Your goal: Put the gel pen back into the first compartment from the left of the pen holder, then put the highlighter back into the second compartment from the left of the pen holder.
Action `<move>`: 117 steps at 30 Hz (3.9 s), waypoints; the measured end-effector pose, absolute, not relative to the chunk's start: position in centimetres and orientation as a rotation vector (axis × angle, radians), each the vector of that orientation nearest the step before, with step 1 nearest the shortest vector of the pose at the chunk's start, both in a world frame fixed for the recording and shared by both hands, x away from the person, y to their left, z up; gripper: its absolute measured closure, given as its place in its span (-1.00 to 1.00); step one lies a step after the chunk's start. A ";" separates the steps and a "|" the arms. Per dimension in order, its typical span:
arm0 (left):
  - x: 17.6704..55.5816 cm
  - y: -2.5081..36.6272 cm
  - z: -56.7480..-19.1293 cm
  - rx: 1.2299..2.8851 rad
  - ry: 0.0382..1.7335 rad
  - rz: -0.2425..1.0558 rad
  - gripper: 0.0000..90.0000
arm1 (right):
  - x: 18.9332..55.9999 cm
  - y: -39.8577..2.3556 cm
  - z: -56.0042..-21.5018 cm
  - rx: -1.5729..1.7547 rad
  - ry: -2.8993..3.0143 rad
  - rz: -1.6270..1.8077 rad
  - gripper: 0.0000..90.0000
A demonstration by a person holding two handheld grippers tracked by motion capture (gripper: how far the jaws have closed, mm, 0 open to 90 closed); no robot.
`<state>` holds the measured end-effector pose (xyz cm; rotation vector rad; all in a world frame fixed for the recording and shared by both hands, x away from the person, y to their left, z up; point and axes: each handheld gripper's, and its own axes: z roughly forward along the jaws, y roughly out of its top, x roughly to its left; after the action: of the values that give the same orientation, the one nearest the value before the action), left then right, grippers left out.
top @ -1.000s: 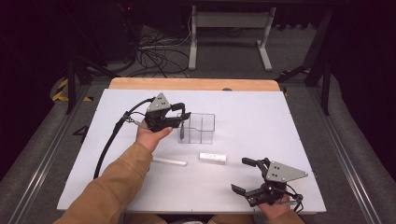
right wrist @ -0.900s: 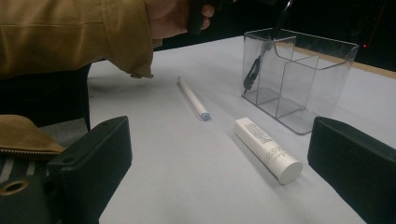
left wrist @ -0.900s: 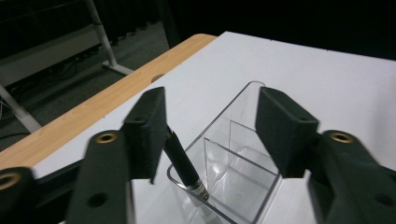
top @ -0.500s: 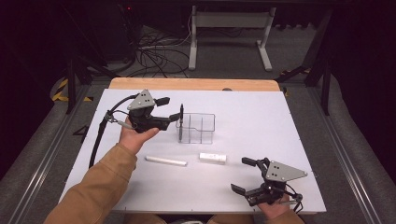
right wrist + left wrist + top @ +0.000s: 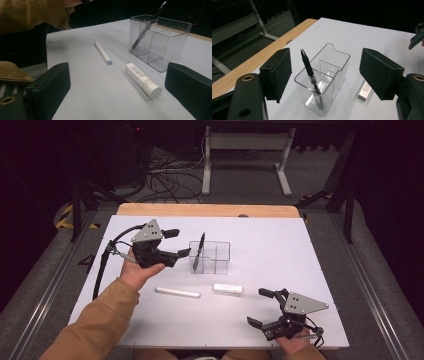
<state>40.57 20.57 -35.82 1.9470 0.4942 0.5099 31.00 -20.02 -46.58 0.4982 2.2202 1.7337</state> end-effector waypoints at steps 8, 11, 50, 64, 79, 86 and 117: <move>39.4 20.5 -35.9 2.036 0.447 0.527 -0.41 | 31.0 -20.1 -46.6 0.502 2.218 1.729 -0.85; 39.2 20.5 -35.9 2.059 0.451 0.501 -0.41 | 31.0 -20.1 -46.6 0.504 2.214 1.731 -0.85; 40.0 19.9 -40.2 2.428 0.385 0.292 -0.26 | 30.9 -20.0 -46.6 0.502 2.220 1.735 -0.85; 40.6 18.4 -42.3 2.582 0.358 0.256 -0.18 | 30.9 -20.0 -46.6 0.503 2.221 1.737 -0.85; 41.4 18.2 -44.0 2.652 0.368 0.098 -0.03 | 30.9 -20.0 -46.6 0.502 2.224 1.738 -0.85; 41.3 17.8 -44.5 2.712 0.313 0.125 0.06 | 30.9 -20.0 -46.6 0.502 2.227 1.737 -0.85; 41.4 16.7 -45.5 2.871 0.123 0.190 0.49 | 30.9 -20.1 -46.6 0.486 2.232 1.764 -0.85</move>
<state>41.42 16.73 -45.46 2.8706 0.1229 0.1899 30.89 -20.06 -46.62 0.4862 2.2320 1.7640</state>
